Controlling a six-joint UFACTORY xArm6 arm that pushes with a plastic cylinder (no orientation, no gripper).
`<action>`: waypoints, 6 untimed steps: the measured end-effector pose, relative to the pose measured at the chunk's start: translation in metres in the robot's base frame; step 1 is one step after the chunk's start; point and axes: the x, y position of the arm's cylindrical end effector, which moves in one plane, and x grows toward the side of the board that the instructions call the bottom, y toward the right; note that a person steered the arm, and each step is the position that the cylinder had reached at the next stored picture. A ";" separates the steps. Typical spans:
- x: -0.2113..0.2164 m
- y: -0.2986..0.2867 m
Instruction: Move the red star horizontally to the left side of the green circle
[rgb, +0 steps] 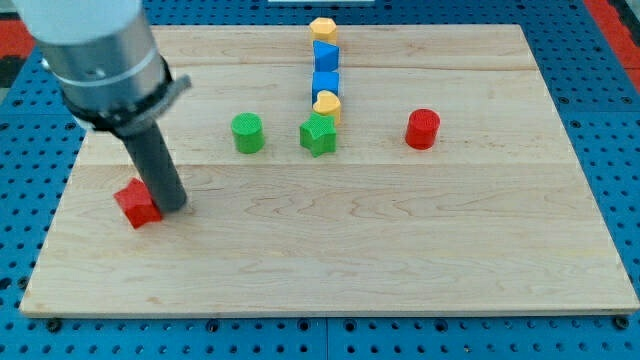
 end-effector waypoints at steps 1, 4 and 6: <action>0.027 0.013; 0.051 -0.055; -0.019 -0.052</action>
